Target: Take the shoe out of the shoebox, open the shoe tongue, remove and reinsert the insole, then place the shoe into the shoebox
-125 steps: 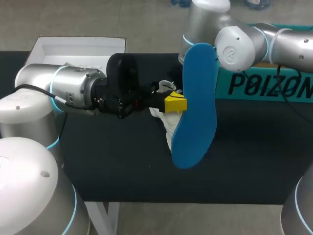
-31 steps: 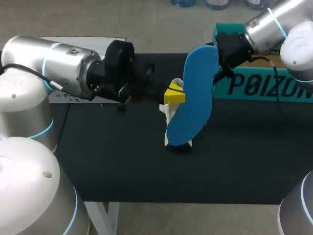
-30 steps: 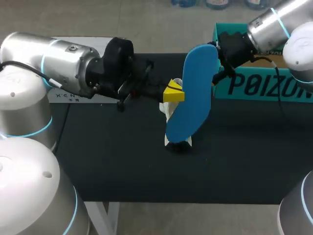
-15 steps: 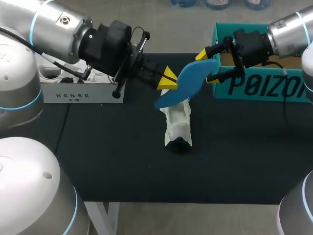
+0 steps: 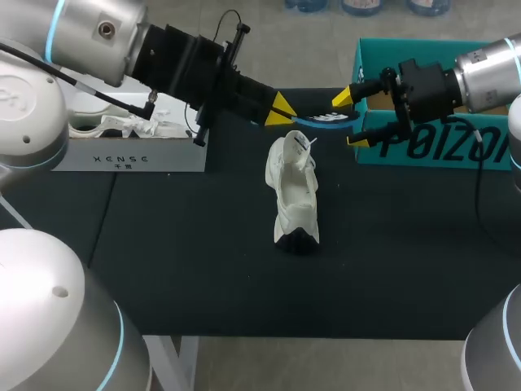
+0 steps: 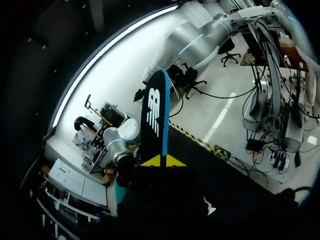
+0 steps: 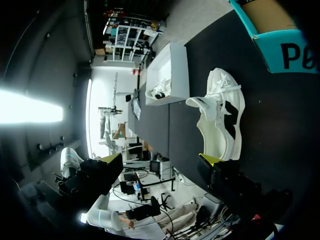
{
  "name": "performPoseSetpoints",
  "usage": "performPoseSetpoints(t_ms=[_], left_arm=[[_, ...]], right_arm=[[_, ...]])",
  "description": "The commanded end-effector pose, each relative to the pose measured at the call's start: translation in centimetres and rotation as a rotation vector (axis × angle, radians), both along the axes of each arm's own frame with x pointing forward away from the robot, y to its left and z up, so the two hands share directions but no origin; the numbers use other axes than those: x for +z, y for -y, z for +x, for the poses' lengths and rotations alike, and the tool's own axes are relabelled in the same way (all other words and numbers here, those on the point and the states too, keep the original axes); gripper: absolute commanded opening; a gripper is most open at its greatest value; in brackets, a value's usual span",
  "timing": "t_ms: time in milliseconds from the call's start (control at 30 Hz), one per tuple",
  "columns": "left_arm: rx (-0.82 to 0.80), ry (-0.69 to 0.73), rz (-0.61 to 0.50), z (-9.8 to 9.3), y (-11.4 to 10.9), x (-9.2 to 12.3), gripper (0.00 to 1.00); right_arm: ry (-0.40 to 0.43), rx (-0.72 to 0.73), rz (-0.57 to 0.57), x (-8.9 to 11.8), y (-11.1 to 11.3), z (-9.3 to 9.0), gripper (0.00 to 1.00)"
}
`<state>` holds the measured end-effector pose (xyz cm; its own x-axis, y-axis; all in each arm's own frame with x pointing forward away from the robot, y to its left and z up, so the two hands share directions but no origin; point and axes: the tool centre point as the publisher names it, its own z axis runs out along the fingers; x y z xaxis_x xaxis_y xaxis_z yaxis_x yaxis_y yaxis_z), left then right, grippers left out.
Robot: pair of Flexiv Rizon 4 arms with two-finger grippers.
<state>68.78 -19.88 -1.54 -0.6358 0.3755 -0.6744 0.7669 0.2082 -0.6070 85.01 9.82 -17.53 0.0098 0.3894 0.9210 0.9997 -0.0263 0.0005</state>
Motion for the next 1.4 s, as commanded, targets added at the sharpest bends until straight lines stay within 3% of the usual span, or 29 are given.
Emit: performPoseSetpoints(t_ms=[33,333,400,567,633,767,833,1067,1200,1400], left_arm=[[-0.148,0.34,-0.267,1.9,0.6,-1.4,0.0],[-0.139,0.328,-0.258,2.3,0.6,-1.5,0.0],[-0.139,0.328,-0.258,2.3,0.6,-1.5,0.0],[-0.139,0.328,-0.258,2.3,0.6,-1.5,0.0],[-0.22,0.454,-0.264,3.3,0.2,-2.4,0.0],[-0.289,0.543,-0.313,4.7,-0.1,-3.0,0.0],[-0.26,0.513,-0.354,5.0,0.0,-3.1,0.0],[-0.309,0.357,-0.273,5.2,0.0,-5.3,0.0],[-0.339,0.375,-0.246,5.9,0.8,-6.5,0.0],[-0.431,0.453,-0.156,8.3,1.6,-8.5,0.0]], right_arm=[[0.006,-0.018,0.004,0.2,0.4,-0.6,1.0],[-0.032,-0.045,0.053,0.0,0.9,-0.7,1.0],[-0.054,-0.021,0.125,0.3,0.8,-0.8,1.0],[-0.052,-0.009,0.136,1.3,1.0,-0.2,1.0],[-0.043,-0.015,0.142,1.8,1.2,0.0,1.0],[-0.003,-0.025,0.171,3.3,1.3,0.4,1.0],[0.016,-0.032,0.184,4.0,1.3,0.4,1.0],[0.128,-0.097,0.193,5.7,1.1,0.3,1.0],[0.173,-0.107,0.185,6.0,0.7,0.2,0.96],[0.168,-0.065,0.223,5.9,-0.7,-0.1,0.86]])
